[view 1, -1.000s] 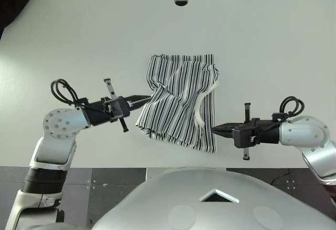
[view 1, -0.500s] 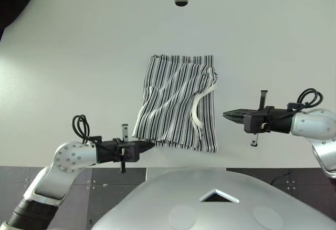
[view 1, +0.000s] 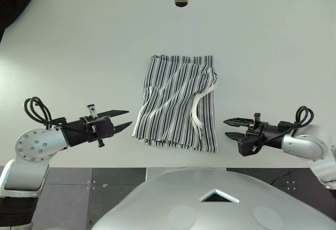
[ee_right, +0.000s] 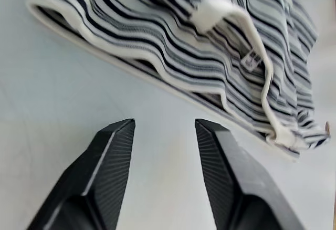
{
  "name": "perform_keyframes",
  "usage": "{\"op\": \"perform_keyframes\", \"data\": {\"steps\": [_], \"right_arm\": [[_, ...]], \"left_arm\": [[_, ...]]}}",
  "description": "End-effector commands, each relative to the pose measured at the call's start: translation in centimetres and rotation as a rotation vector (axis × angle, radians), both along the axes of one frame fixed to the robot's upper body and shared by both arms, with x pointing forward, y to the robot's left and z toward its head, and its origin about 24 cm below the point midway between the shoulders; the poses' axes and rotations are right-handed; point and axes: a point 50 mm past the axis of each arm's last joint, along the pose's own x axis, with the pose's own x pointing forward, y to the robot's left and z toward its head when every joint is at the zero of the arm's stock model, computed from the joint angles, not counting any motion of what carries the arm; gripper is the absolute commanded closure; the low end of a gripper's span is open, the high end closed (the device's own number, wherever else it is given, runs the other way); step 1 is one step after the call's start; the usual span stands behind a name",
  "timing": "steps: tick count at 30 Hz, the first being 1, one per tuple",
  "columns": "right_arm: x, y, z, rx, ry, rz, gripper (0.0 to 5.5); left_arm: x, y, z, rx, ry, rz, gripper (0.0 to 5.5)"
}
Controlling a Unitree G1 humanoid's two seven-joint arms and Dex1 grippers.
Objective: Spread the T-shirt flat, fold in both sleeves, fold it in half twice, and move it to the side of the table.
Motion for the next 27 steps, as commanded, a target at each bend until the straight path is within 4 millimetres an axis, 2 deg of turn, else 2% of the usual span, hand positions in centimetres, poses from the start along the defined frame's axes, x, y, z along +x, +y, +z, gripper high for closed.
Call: {"op": "perform_keyframes", "data": {"steps": [1,3,7,12,19,21,27], "right_arm": [[-0.7,0.3,-1.0,-0.042,-0.017,0.049,2.99],[-0.7,1.2,-0.9,0.0,-0.053,0.074,2.99],[-0.3,3.2,-0.5,0.097,-0.142,0.141,2.99],[0.1,4.5,-0.7,0.141,-0.215,0.21,2.99],[0.3,5.7,-0.5,0.177,-0.263,0.281,2.99],[0.2,5.8,-0.9,0.15,-0.254,0.314,2.95],[0.7,5.2,-1.8,0.063,-0.238,0.337,4.02]], "left_arm": [[0.1,1.0,-1.1,0.154,0.037,-0.041,3.63],[0.0,1.0,-1.9,0.2,0.053,-0.08,3.63],[-0.4,-0.9,-2.5,0.138,0.052,-0.177,3.63],[-0.6,-2.7,-2.7,0.063,0.045,-0.251,3.63],[-0.5,-3.7,-2.6,0.04,0.03,-0.321,3.63],[-0.4,-4.1,-2.7,0.035,0.033,-0.344,3.92],[-0.2,-4.6,-2.9,0.046,0.053,-0.392,4.9]]}}
